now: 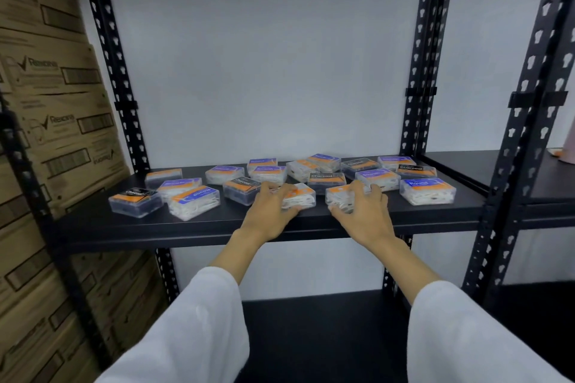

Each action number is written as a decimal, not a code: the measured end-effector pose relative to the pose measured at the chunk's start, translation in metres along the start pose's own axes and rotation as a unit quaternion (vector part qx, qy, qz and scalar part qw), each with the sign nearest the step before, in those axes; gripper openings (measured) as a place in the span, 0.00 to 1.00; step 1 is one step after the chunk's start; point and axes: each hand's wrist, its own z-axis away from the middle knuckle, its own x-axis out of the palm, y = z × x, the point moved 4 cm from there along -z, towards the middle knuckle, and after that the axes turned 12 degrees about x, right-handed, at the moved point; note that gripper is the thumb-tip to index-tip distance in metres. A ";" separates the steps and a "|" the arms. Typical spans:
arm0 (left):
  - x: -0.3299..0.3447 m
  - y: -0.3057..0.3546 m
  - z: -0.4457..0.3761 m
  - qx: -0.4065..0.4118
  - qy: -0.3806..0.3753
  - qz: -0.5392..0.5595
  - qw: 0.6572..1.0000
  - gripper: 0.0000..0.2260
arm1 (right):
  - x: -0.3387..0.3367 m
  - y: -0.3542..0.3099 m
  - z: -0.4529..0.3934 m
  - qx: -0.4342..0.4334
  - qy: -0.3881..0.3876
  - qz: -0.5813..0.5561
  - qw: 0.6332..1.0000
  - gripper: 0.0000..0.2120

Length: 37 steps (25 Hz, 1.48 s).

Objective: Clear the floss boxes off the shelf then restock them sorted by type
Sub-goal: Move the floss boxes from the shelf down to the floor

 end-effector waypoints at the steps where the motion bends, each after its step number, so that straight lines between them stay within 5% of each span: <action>1: 0.001 -0.001 0.001 -0.002 -0.003 0.007 1.000 0.23 | 0.001 0.000 0.000 0.001 0.006 -0.009 1.000 0.27; 5: -0.003 0.002 0.014 -0.008 0.031 0.035 0.999 0.23 | 0.000 0.000 0.009 0.002 0.011 -0.036 0.999 0.26; 11: 0.002 0.020 0.100 0.004 0.223 0.089 0.971 0.19 | -0.003 0.008 0.066 -0.038 0.057 -0.091 0.994 0.30; 16: 0.060 0.012 0.181 -0.043 0.241 0.148 0.958 0.19 | 0.042 0.045 0.129 -0.037 0.046 -0.106 0.993 0.32; 26: 0.283 -0.087 0.304 -0.300 0.025 0.139 0.943 0.33 | 0.240 0.196 0.225 0.112 -0.168 0.005 0.979 0.39; 29: 0.337 -0.115 0.329 -0.331 -0.030 0.144 0.932 0.27 | 0.294 0.241 0.247 0.152 -0.204 0.028 0.967 0.46; 37: 0.455 -0.169 0.367 -0.352 -0.222 0.094 0.904 0.28 | 0.397 0.326 0.276 0.228 -0.272 0.095 0.930 0.44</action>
